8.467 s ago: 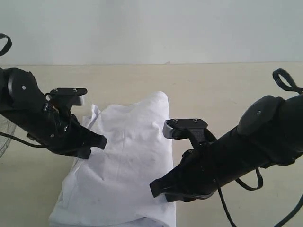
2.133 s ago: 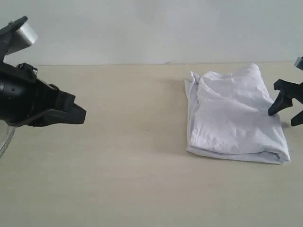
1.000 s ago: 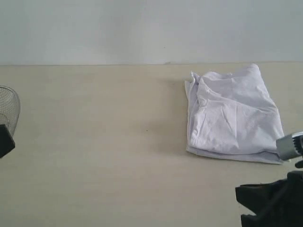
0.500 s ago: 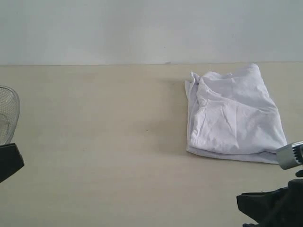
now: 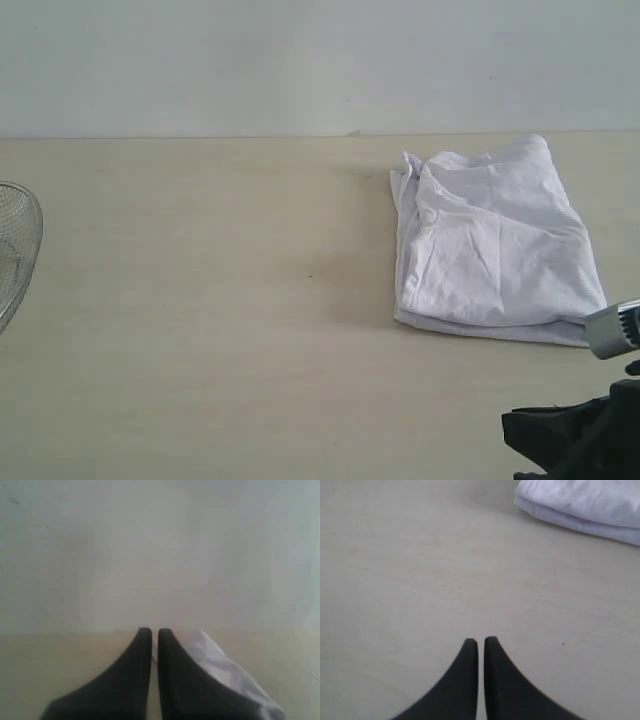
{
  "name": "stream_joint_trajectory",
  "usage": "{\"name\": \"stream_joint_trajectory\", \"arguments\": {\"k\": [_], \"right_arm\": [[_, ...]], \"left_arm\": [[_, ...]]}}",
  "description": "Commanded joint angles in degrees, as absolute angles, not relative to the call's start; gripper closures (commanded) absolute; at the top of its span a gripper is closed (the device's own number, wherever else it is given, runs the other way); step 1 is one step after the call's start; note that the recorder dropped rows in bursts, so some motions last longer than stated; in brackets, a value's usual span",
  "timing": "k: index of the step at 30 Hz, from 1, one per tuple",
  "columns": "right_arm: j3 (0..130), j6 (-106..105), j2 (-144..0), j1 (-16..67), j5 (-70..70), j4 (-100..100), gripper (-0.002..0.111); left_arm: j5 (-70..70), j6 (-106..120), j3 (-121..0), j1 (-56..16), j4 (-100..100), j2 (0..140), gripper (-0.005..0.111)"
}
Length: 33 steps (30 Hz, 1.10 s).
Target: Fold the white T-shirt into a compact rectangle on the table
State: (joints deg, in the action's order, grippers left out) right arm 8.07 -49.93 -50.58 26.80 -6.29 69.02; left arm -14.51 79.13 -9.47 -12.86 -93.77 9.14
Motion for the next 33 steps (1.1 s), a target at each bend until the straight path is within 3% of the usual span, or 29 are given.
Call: {"name": "stream_joint_trajectory", "arguments": {"k": [1, 7, 19, 22, 26, 33], "right_arm": [[8.05, -50.10, -50.42, 26.97, -5.81, 68.74, 0.108], [8.05, -50.10, -50.42, 26.97, -5.36, 68.74, 0.108], [8.05, -50.10, -50.42, 26.97, -5.36, 68.74, 0.108], [8.05, -50.10, -50.42, 26.97, -5.36, 68.74, 0.108], [8.05, -50.10, -50.42, 26.97, -5.36, 68.74, 0.108], [8.05, -50.10, -50.42, 26.97, -5.36, 68.74, 0.108]], "left_arm": [[-6.75, 80.09, -8.00, -6.99, -93.60, 1.38, 0.102], [-2.19, 80.09, -6.77, -2.22, -93.60, 0.00, 0.102], [5.99, 79.93, -6.28, -2.22, -91.65, 0.00, 0.102], [2.94, 65.00, -5.36, -2.22, -68.91, 0.00, 0.102], [3.47, 25.89, -1.32, -2.22, -31.75, 0.00, 0.102], [-6.46, 1.04, 0.00, -2.22, -12.64, 0.00, 0.102]]}}
